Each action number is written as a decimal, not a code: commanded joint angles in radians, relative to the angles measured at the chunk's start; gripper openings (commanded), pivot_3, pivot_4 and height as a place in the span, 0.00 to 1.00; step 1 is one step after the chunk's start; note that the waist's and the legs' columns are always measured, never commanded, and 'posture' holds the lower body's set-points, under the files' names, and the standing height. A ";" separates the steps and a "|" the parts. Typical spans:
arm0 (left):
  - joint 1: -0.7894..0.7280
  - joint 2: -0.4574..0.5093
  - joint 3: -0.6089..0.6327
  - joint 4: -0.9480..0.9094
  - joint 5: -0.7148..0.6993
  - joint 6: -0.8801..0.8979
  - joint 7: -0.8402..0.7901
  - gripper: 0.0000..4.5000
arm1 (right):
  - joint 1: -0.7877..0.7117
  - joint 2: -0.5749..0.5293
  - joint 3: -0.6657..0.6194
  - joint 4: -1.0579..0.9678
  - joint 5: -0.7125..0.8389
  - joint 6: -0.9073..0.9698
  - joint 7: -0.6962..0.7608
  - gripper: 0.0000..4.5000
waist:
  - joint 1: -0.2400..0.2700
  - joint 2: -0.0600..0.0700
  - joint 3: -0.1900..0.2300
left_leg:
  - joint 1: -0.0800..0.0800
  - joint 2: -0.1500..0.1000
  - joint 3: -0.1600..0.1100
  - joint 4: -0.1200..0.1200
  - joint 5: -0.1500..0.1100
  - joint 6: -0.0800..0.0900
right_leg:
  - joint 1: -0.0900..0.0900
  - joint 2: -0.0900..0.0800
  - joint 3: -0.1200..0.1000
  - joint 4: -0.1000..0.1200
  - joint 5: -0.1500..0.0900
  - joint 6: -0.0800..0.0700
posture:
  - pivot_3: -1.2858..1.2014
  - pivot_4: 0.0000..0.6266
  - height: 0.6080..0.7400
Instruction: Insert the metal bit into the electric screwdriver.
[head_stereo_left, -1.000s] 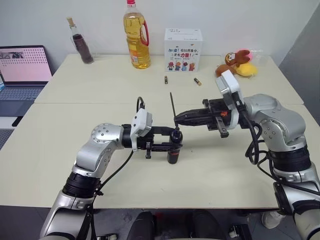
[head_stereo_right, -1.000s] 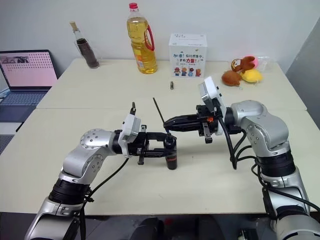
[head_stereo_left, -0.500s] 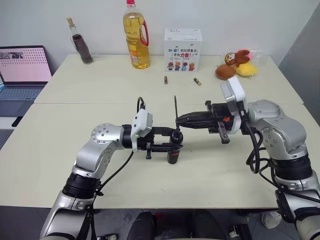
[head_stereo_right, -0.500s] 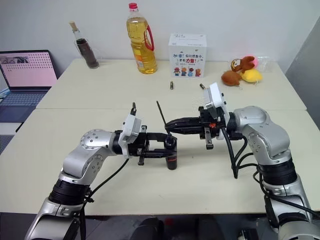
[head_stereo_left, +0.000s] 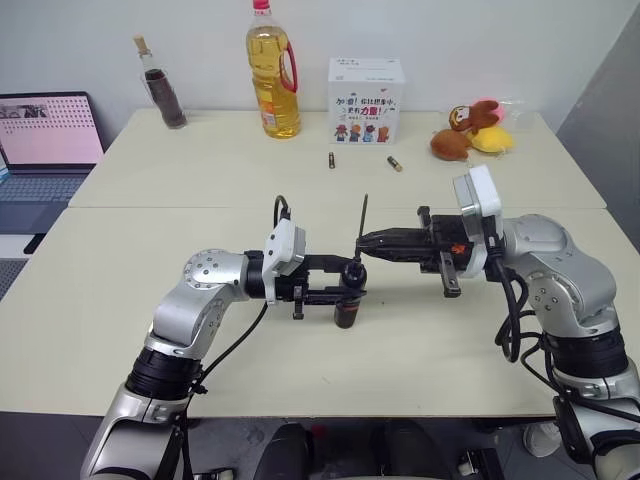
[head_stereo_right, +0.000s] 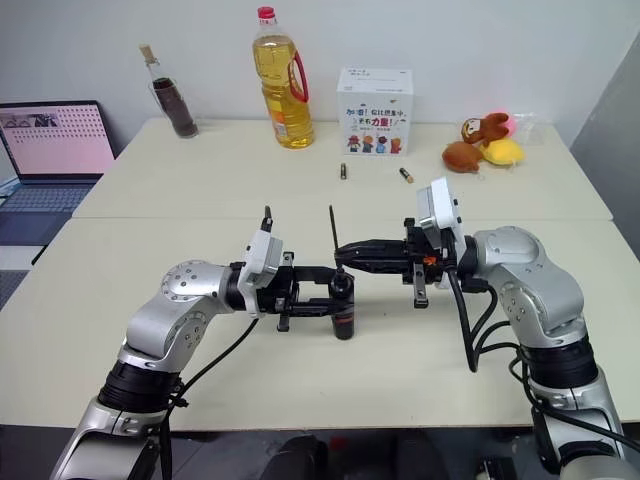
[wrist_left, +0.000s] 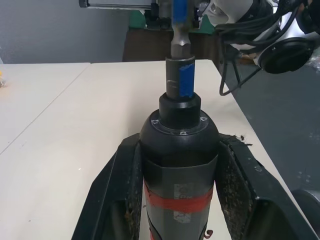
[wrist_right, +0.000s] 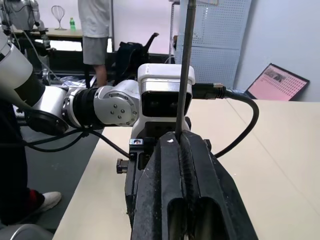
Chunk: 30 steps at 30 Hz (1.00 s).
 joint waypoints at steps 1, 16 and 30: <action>0.008 0.001 -0.024 -0.028 -0.004 -0.006 -0.025 0.37 | 0.039 -0.015 0.049 0.044 -0.060 0.031 -0.032 0.01 | 0.000 0.000 0.000 | 0.000 0.000 0.000 0.000 0.000 0.000 | 0.000 0.000 0.000 0.000 0.000 0.000 | 0.52 0.24 1.00; 0.005 -0.003 -0.027 -0.029 -0.002 -0.005 -0.022 0.37 | 0.012 -0.036 0.059 0.055 -0.060 0.029 -0.021 0.01 | 0.001 0.000 0.000 | -0.001 0.000 0.000 0.000 0.000 0.000 | 0.000 0.000 0.000 0.000 0.000 0.000 | 0.52 0.24 1.00; -0.005 -0.005 -0.028 -0.014 0.008 -0.009 -0.017 0.37 | -0.052 -0.065 -0.035 0.012 0.036 0.147 -0.055 0.40 | 0.002 0.000 0.001 | -0.003 0.000 -0.001 0.000 0.000 0.000 | -0.002 0.000 0.000 0.000 0.000 0.000 | 0.52 0.24 1.00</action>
